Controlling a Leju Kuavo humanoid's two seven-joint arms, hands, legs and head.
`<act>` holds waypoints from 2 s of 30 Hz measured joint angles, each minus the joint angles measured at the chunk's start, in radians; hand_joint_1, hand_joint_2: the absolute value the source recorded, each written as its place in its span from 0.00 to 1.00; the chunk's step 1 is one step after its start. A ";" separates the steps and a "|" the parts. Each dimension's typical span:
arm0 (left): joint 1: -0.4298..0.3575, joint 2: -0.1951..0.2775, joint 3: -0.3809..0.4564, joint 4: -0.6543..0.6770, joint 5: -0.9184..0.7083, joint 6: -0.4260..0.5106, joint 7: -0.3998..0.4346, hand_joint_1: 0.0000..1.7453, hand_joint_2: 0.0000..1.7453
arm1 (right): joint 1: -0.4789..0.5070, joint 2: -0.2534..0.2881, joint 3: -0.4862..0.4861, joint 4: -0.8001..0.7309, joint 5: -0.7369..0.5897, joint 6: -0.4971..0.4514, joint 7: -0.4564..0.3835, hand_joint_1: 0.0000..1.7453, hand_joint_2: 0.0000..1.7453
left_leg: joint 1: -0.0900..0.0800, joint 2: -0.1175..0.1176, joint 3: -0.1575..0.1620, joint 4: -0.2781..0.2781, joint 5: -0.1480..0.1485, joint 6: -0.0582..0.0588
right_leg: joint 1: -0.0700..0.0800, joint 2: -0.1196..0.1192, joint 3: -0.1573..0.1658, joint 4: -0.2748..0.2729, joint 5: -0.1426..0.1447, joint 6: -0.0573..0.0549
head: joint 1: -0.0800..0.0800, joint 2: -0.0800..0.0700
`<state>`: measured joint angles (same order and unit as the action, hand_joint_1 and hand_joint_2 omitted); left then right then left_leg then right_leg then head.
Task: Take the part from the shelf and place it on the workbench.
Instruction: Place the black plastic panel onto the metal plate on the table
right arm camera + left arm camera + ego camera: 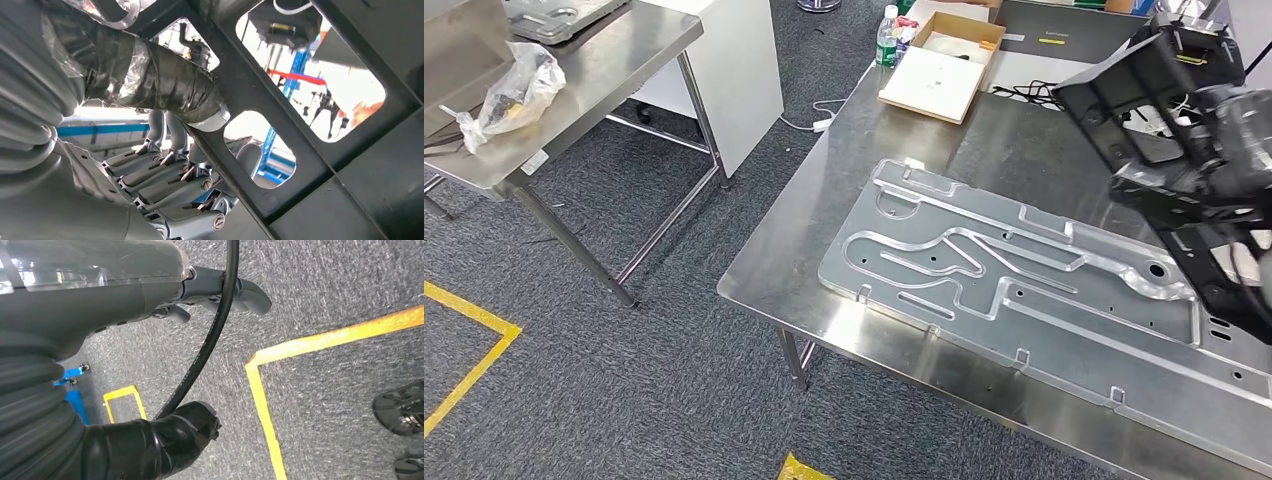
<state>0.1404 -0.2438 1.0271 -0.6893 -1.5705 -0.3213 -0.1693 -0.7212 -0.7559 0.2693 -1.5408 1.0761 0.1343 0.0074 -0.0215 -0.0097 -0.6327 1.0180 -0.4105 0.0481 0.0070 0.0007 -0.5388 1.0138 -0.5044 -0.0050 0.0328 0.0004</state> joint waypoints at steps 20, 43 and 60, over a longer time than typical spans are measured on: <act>-0.004 -0.015 0.005 -0.001 0.000 -0.007 -0.011 0.00 1.00 | 0.064 0.267 0.314 0.091 0.115 -0.030 0.022 1.00 1.00 | 0.004 -0.001 0.001 0.000 0.001 -0.001 | 0.002 -0.001 0.001 0.001 -0.001 -0.002 | 0.000 0.000; -0.005 -0.016 0.030 0.000 0.000 -0.018 -0.030 0.00 0.00 | 0.042 0.278 0.336 0.099 0.086 -0.016 0.021 0.00 0.00 | 0.004 -0.001 0.002 0.000 0.001 -0.001 | 0.002 0.000 0.001 0.001 -0.001 -0.002 | 0.000 0.000; -0.005 -0.018 0.033 -0.001 0.000 -0.016 -0.029 0.00 0.00 | 0.044 0.266 0.336 0.099 0.079 -0.015 0.021 0.00 0.00 | 0.004 0.000 0.002 0.000 0.001 -0.001 | 0.002 0.000 0.001 0.001 -0.001 -0.002 | 0.000 0.000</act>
<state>0.1352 -0.2613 1.0597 -0.6901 -1.5705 -0.3369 -0.1984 -0.6775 -0.4898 0.6058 -1.4420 1.1551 0.1188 0.0287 -0.0174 -0.0101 -0.6308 1.0184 -0.4099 0.0467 0.0086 0.0005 -0.5374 1.0145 -0.5051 -0.0069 0.0328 0.0004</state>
